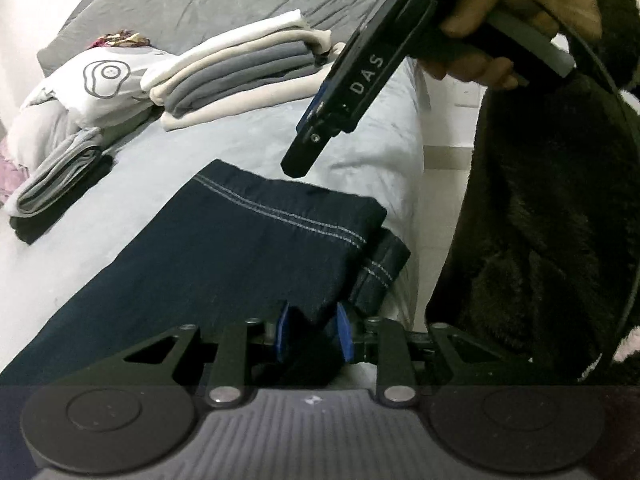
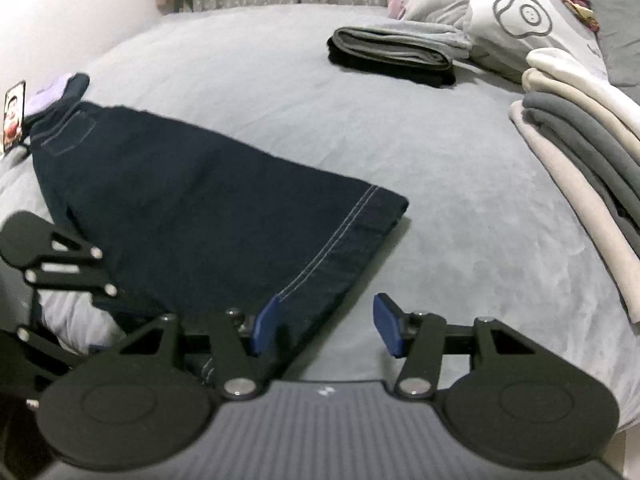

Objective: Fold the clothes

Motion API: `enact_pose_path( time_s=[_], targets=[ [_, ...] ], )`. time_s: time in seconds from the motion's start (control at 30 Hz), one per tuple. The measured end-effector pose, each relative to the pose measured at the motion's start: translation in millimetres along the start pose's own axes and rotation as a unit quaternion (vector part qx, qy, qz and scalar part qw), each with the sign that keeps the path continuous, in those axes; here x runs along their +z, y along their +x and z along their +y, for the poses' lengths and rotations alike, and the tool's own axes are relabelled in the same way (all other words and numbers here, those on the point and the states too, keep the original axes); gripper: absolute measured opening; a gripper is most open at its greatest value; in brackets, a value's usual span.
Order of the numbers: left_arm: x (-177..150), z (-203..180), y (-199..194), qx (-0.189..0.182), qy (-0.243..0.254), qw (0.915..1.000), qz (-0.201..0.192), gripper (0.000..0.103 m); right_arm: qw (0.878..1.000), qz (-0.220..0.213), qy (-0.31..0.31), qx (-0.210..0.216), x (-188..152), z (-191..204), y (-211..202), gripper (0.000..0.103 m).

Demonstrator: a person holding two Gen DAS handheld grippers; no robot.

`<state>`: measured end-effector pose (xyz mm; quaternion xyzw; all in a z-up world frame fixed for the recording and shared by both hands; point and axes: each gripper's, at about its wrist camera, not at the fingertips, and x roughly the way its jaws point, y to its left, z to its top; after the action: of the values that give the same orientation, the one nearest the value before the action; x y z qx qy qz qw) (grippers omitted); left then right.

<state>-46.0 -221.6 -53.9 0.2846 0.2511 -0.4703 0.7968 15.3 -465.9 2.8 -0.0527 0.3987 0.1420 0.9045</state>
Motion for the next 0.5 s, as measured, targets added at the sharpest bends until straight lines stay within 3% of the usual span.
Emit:
enact_pose_path(
  time_s=[0.13, 0.27, 0.5],
  targets=[
    [-4.1, 5.1, -4.7, -0.002, 0.006, 1.0000, 0.004, 0.027, 1.000, 0.002, 0.012, 0.019, -1.9, -4.8, -3.1, 0.057],
    [-6.4, 15.9, -1.9, -0.015, -0.030, 0.9994, -0.001, 0.026, 0.998, 0.012, 0.043, 0.046, 0.1, -11.1, 0.7, 0.057],
    [10.1, 1.4, 7.9, -0.038, -0.018, 0.9988, -0.027, 0.025, 0.994, -0.006, 0.101, 0.029, 28.9, -38.4, 28.5, 0.057]
  ],
)
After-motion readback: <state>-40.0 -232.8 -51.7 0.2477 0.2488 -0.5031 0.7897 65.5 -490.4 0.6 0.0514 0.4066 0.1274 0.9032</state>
